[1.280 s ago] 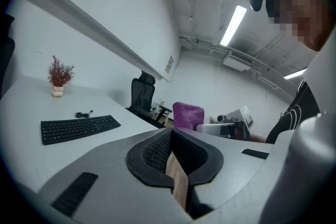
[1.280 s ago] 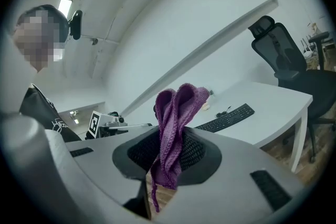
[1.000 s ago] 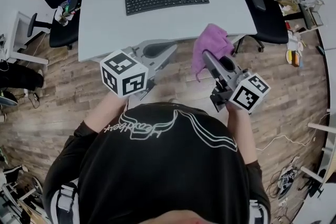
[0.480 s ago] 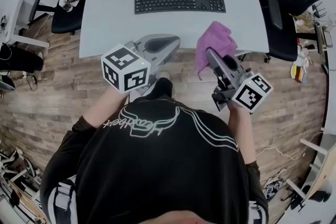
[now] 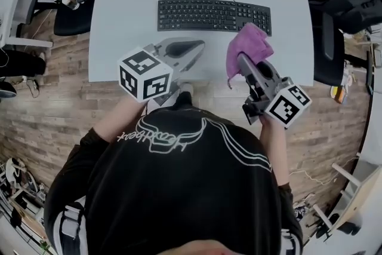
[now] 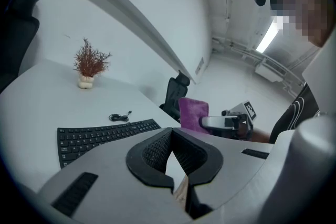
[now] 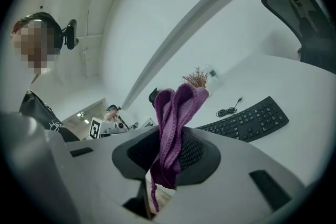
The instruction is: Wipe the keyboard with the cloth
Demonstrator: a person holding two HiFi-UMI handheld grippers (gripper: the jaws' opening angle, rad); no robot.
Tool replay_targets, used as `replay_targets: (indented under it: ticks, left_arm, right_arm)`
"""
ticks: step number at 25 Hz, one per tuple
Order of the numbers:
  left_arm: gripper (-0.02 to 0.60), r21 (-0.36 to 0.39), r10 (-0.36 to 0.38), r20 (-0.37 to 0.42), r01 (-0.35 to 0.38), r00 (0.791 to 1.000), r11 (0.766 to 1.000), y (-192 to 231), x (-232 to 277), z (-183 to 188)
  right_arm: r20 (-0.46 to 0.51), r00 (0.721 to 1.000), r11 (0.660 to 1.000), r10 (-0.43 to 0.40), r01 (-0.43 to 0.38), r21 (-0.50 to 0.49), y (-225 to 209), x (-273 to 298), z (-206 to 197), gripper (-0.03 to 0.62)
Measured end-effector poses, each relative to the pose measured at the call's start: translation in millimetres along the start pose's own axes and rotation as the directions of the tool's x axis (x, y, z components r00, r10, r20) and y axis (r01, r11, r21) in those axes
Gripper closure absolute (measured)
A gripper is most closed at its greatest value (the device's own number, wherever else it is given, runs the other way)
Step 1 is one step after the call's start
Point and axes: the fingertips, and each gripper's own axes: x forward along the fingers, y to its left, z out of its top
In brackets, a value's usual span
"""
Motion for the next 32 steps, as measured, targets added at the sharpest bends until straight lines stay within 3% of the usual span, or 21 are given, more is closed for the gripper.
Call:
replay_targets:
  ticks: [8, 15, 21, 32]
  left_arm:
    - [0.575, -0.025, -0.006, -0.011, 0.005, 1.0, 1.0, 50.8, 22.2, 24.6]
    - [0.575, -0.057, 0.016, -0.009, -0.017, 1.0, 0.998, 80.2, 33.6, 34.3]
    - [0.575, -0.059, 0.079, -0.015, -0.08, 0.997, 0.995, 88.1, 44.7, 29.4]
    - [0.575, -0.115, 0.161, -0.022, -0.162, 0.987, 0.98, 95.7, 60.7, 19.8]
  right_arm:
    - [-0.049, 0.998, 0.999, -0.036, 0.036, 0.002, -35.8, 43.3, 19.3, 0.53]
    - [-0.099, 0.995, 1.0, -0.016, 0.016, -0.001, -59.9, 76.3, 33.1, 0.53]
    - [-0.165, 0.986, 0.999, 0.029, -0.032, -0.019, -81.8, 95.5, 34.1, 0.53]
    - [-0.272, 0.958, 0.996, 0.093, -0.087, 0.036, -119.8, 122.0, 12.7, 0.53]
